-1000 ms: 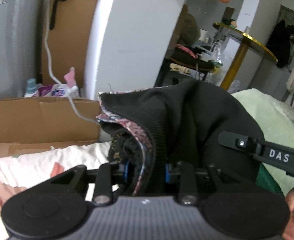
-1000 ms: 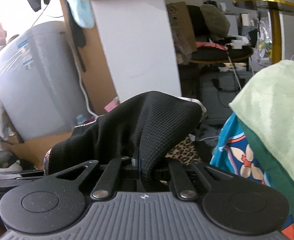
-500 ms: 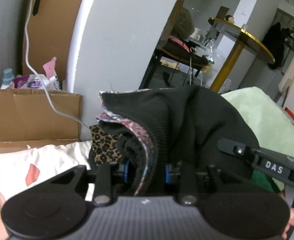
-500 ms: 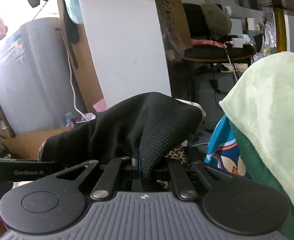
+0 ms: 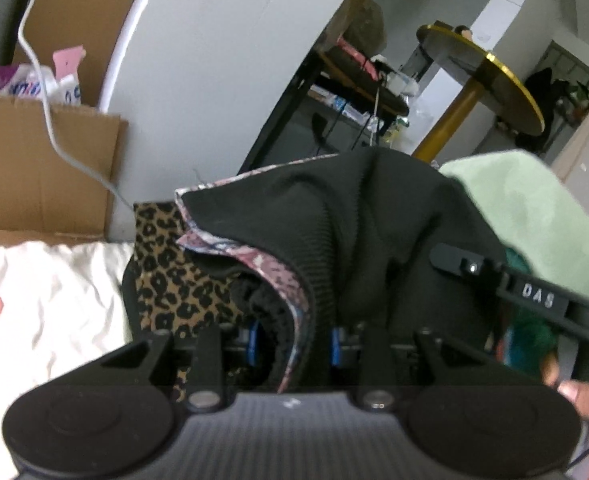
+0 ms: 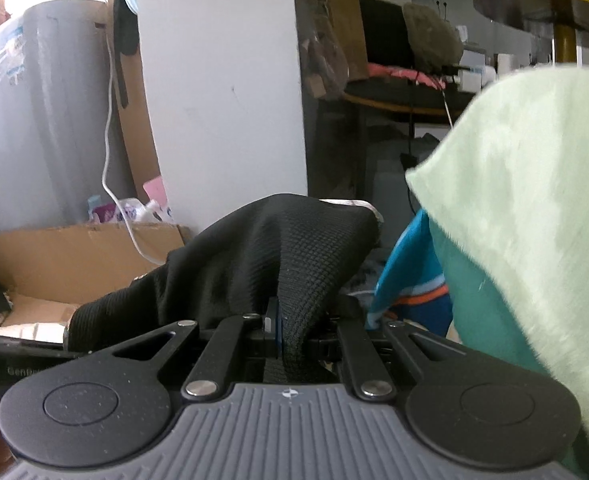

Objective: Fold clothes

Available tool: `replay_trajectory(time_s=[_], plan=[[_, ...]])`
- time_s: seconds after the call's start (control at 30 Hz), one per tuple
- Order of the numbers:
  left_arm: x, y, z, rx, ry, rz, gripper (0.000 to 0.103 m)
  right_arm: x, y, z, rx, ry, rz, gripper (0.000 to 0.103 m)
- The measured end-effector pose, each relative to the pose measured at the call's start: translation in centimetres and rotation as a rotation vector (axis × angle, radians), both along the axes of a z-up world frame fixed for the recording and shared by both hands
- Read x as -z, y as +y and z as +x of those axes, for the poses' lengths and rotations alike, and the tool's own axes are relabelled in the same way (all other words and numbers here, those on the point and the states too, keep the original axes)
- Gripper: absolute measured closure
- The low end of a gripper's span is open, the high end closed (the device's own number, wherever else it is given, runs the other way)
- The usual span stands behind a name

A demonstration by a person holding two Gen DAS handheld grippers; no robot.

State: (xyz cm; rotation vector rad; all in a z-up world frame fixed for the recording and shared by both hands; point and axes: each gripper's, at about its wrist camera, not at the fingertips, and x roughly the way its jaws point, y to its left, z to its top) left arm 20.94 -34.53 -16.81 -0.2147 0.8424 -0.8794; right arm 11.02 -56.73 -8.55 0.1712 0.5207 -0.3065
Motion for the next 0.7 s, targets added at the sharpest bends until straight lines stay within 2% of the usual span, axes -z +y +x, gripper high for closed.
replay_trajectory(time_s=[0.23, 0.4, 0.6, 0.7], plan=[[3.8, -0.2, 1.4, 0.004, 0.025, 0.02, 0.069, 3.3, -0.9, 1.8, -0.02, 0.038, -0.023, 0.096], [5.1, -0.5, 3.2, 0.003, -0.002, 0.044, 0.069, 5.2, -1.7, 3.7, -0.015, 0.034, 0.016, 0.096], [7.4, -0.4, 6.3, 0.01, 0.052, 0.014, 0.069, 7.5, -2.2, 6.7, -0.031, 0.05, -0.053, 0.096], [7.9, -0.5, 7.2, 0.01, 0.038, 0.016, 0.069, 8.1, -2.1, 7.9, -0.042, 0.062, -0.086, 0.096]])
